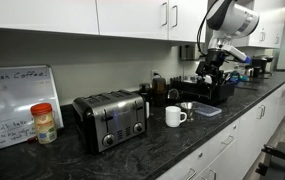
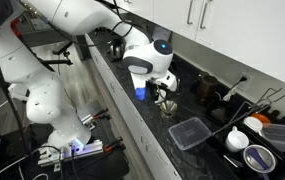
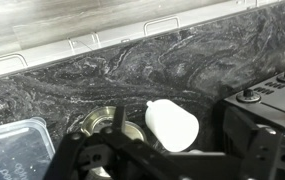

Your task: Remove the filter from the top of the cup

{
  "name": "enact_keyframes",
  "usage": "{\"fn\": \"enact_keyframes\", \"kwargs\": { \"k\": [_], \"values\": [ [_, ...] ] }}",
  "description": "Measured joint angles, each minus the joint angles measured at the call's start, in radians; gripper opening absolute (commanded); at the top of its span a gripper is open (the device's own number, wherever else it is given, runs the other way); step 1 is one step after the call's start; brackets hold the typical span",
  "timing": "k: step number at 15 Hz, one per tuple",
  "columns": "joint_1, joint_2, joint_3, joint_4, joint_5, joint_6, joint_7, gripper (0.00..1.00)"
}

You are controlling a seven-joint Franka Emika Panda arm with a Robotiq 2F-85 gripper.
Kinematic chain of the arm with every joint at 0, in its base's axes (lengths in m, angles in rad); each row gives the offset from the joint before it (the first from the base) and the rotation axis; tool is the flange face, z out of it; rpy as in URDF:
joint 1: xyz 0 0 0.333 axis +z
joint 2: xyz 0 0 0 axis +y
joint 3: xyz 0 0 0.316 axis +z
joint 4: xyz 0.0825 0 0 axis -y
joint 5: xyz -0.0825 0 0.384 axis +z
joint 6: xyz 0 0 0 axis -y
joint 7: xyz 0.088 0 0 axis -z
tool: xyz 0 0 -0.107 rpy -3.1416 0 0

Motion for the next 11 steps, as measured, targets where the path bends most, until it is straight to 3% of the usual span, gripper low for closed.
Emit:
{"fn": "enact_keyframes", "kwargs": {
  "k": [5,11],
  "values": [
    [0.037,-0.045,0.033,0.0,-0.124,-0.069,0.0,1.0],
    [0.058,-0.079,0.056,0.001,-0.225,-0.069,0.013,1.0]
  ]
}}
